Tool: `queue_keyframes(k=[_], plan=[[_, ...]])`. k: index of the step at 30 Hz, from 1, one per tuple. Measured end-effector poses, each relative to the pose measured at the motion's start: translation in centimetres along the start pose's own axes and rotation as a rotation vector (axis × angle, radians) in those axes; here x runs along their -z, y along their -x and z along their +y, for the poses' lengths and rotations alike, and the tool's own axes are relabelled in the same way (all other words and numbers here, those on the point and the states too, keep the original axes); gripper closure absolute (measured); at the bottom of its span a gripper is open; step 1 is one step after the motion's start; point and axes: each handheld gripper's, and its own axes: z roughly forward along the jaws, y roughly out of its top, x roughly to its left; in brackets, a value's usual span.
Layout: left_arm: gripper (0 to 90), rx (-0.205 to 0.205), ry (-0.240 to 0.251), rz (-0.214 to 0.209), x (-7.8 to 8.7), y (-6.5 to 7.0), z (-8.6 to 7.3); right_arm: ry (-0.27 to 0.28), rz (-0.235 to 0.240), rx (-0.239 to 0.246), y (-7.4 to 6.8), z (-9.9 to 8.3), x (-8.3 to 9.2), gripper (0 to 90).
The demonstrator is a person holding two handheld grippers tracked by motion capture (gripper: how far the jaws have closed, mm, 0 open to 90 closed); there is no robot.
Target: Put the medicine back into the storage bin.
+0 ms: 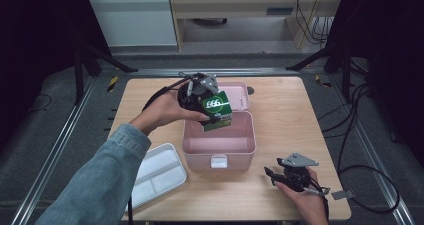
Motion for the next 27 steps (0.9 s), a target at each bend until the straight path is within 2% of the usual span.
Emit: queue_keyframes(k=[11,23,27], plan=[[17.5,-0.047,0.002,-0.059,-1.9,0.7,1.1,0.008,-0.008,-0.001,0.2,0.0,0.2,40.7],[17.4,-0.095,0.029,-0.13,-4.1,0.6,2.8,0.004,-0.017,-0.005,0.3,-0.2,0.4,40.9],[17.4,-0.127,0.033,-0.151,-5.0,0.6,3.5,0.002,-0.023,-0.011,0.4,-0.5,0.5,40.9]])
